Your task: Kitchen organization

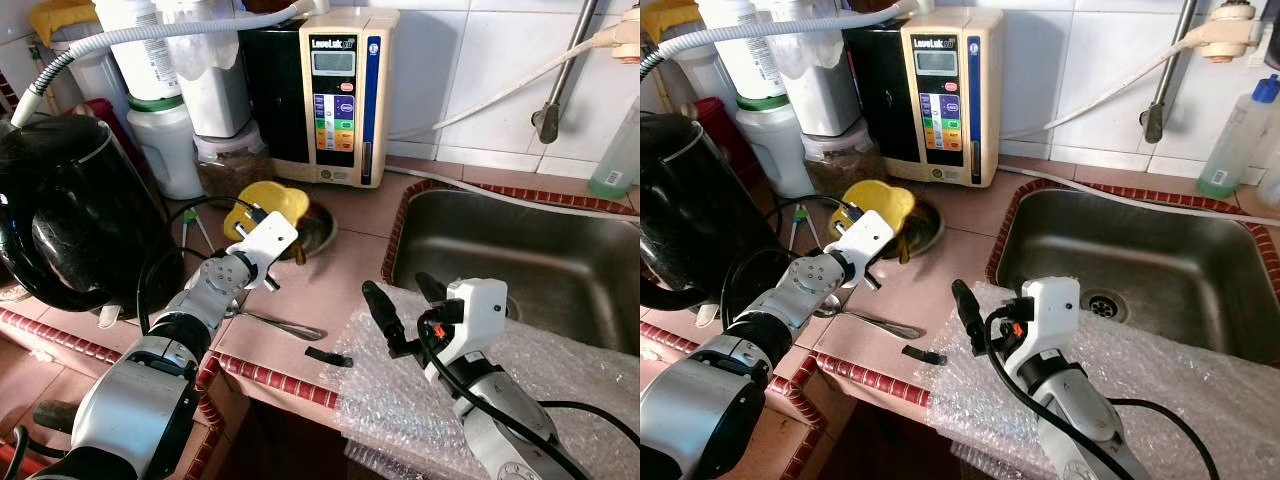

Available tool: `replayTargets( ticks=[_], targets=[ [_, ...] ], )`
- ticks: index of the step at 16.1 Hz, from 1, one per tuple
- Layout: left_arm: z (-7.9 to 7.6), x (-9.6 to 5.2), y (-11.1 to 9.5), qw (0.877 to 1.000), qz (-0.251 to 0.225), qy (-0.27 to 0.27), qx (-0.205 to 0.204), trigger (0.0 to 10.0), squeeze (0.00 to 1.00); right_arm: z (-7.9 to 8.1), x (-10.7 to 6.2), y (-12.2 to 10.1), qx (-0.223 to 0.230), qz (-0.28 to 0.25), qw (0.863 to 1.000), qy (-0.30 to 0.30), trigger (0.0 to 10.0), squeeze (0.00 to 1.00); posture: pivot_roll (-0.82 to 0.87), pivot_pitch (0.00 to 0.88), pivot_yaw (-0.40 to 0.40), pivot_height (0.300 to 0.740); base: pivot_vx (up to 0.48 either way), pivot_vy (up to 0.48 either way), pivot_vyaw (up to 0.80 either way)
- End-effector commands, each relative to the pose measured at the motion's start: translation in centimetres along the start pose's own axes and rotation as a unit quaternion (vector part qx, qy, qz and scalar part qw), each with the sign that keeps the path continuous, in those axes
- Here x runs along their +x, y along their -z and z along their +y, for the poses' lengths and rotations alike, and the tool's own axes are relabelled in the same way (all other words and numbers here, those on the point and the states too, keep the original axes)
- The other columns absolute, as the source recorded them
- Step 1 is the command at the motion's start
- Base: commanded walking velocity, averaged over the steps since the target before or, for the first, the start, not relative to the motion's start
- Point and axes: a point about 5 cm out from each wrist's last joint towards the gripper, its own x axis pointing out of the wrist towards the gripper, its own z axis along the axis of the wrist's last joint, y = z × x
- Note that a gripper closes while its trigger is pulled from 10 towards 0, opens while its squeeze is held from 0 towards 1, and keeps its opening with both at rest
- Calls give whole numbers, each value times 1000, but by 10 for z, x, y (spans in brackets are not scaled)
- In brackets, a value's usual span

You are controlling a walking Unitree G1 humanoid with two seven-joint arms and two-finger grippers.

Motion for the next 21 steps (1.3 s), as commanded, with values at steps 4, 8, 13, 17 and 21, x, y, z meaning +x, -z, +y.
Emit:
replayTargets(
  ticks=[4, 8, 13, 17, 21],
  targets=[
    [4, -1, -8, 999, -40, -29, -3, 0, 0, -1, 0, -1, 1, -4, 1000, -1, 10000, 0, -45, 0, 111, 740, 0, 0, 0],
    [-2, -4, -5, 996, -67, -65, -8, 0, 0, -3, 0, 0, -1, -1, 1000, -3, 10000, 0, -47, 0, 98, 740, 0, 0, 0],
    [-6, -10, -25, 975, -168, -136, 49, 0, 0, -15, 1, -11, -12, -28, 999, 27, 10000, 0, -52, 0, 87, 740, 0, 0, 0],
    [-26, -19, -47, 945, -274, -127, 122, 0, 0, -26, 6, -30, -17, -70, 996, 58, 10000, 0, -53, 0, 79, 740, 0, 0, 0],
    [-59, -28, -54, 920, -345, -54, 175, 0, 0, -27, 14, -43, -6, -90, 994, 55, 10000, 0, -54, 0, 76, 740, 0, 0, 0]
  ],
)
